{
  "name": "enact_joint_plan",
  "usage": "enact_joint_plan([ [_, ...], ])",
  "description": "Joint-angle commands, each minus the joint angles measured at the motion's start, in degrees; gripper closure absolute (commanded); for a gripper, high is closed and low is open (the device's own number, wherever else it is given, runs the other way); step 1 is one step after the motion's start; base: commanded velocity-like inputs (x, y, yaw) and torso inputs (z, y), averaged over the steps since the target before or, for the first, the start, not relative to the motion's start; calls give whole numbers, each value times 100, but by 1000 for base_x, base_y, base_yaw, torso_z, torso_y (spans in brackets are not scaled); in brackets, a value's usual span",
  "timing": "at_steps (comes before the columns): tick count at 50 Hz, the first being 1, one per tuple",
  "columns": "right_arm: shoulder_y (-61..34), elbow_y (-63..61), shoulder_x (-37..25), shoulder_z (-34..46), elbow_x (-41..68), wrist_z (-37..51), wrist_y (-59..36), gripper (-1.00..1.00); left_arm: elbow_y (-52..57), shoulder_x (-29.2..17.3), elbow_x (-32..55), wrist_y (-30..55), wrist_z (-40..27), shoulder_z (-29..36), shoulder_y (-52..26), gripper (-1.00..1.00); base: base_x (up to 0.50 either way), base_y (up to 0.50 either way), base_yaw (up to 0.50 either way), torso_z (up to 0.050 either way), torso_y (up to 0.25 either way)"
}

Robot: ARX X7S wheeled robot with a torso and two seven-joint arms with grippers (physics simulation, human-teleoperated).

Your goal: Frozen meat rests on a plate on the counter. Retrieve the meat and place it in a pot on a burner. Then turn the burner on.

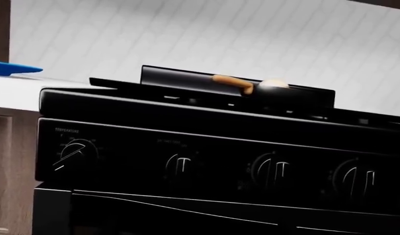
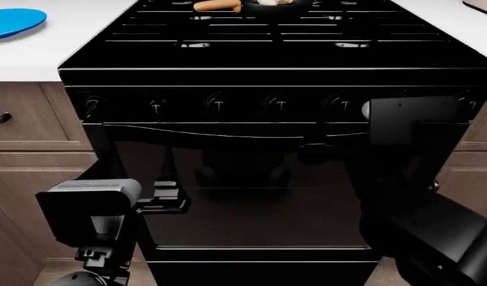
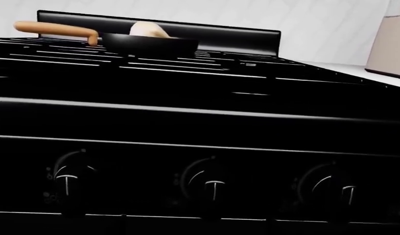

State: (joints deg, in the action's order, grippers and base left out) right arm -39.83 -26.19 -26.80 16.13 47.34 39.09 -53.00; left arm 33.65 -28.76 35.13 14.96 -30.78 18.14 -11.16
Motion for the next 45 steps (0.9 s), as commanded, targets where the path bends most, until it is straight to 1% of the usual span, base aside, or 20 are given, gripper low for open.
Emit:
enact_joint_plan([
  [1, -129, 375, 8, 149, -224, -178, 171, -100, -75, 8, -27, -85, 17, -12, 42, -100, 0, 0, 0, 0, 0],
  [17, -199, 898, 68, 166, -349, -340, 383, -100, -111, 18, -41, -118, 3, 2, 64, -100, 0, 0, 0, 0, 0],
  [45, -425, 1371, 123, 276, -471, -445, 446, -100, -121, 12, 6, -186, -23, -35, 97, -100, 0, 0, 0, 0, 0],
])
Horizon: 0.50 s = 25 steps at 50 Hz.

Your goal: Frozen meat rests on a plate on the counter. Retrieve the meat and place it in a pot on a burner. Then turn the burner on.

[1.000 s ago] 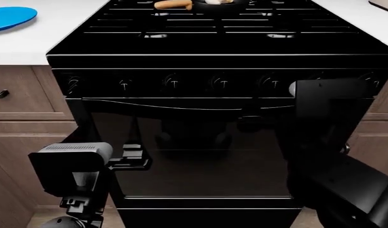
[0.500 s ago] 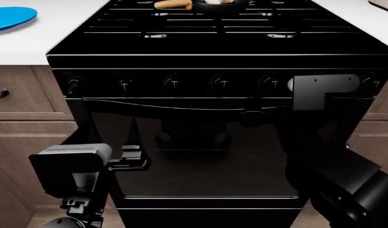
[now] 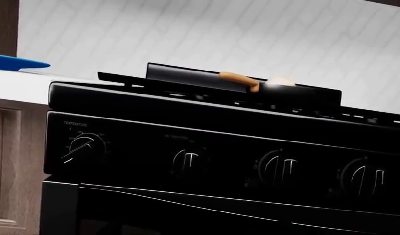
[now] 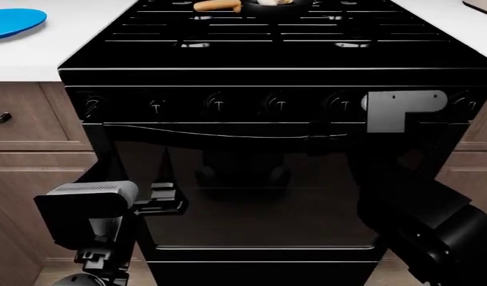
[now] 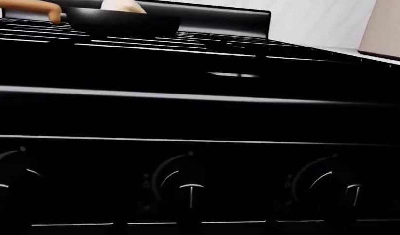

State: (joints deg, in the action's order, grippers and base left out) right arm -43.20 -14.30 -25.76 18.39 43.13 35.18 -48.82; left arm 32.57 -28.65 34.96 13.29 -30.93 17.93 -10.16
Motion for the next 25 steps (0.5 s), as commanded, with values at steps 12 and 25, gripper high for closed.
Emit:
enact_joint_plan([
  [12, -182, 411, 55, 120, -124, -145, 107, -100, -31, 4, 45, -23, -7, -12, -28, -100, 0, 0, 0, 0, 0],
  [25, -299, 633, 109, 230, -222, -240, 192, -100, -121, 18, 52, -71, 21, -11, -28, -100, 0, 0, 0, 0, 0],
])
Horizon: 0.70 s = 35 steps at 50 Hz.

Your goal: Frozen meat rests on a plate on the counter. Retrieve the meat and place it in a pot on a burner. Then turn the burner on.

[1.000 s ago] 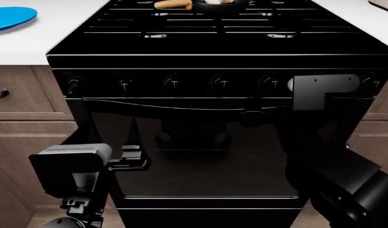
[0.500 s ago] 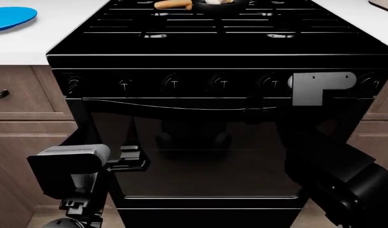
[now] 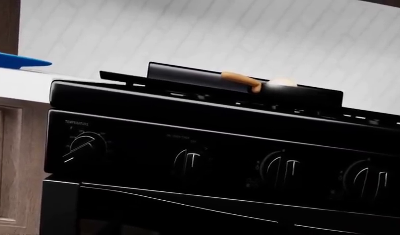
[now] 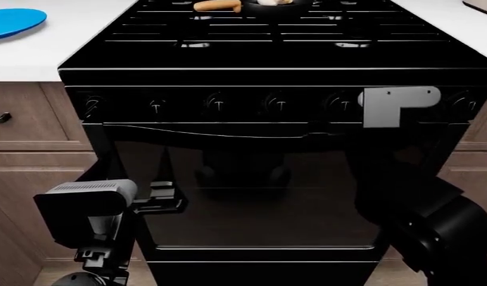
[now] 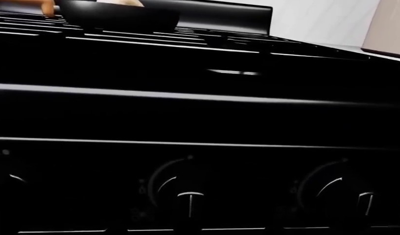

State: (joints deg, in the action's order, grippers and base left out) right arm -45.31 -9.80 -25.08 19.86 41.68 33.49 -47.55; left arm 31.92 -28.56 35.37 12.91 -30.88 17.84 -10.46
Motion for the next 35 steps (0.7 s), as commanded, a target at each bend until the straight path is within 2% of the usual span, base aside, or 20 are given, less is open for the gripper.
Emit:
enact_joint_plan([
  [1, -95, 195, 46, 89, -82, -74, 68, -100, -60, 8, 11, -37, 16, -3, 5, -100, 0, 0, 0, 0, 0],
  [35, -276, 749, 142, 291, -307, -258, 302, -100, -241, 38, 29, -145, 62, 3, 29, -100, 0, 0, 0, 0, 0],
])
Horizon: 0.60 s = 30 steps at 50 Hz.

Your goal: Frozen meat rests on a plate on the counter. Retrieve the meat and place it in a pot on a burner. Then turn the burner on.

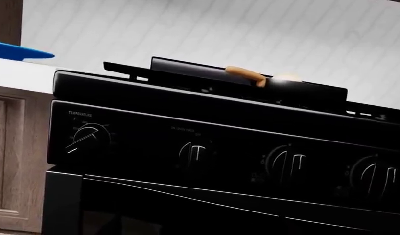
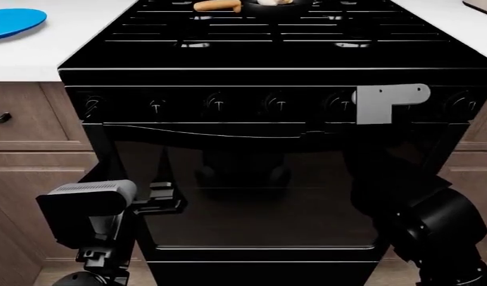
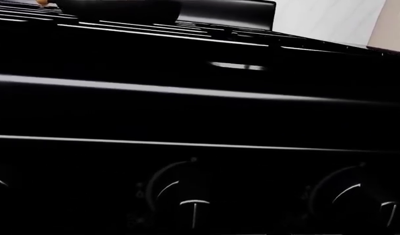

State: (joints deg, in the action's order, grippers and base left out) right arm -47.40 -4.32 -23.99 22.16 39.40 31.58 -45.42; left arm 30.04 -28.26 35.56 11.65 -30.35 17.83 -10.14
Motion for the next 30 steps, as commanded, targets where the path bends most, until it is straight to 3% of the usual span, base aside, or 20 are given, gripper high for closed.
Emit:
enact_joint_plan([
  [1, -74, 221, 36, 66, -87, -73, 97, -100, -56, 9, 10, -20, 9, 5, -3, -100, 0, 0, 0, 0, 0],
  [14, -117, 370, 58, 112, -152, -116, 185, -100, -87, 15, 5, -45, 15, 24, 15, -100, 0, 0, 0, 0, 0],
  [15, -115, 369, 61, 109, -156, -102, 188, 100, -91, 16, 5, -48, 17, 25, 15, -100, 0, 0, 0, 0, 0],
  [30, -95, 281, 63, 35, -68, -23, 143, 100, -66, 2, 24, -53, -3, 25, 31, -100, 0, 0, 0, 0, 0],
])
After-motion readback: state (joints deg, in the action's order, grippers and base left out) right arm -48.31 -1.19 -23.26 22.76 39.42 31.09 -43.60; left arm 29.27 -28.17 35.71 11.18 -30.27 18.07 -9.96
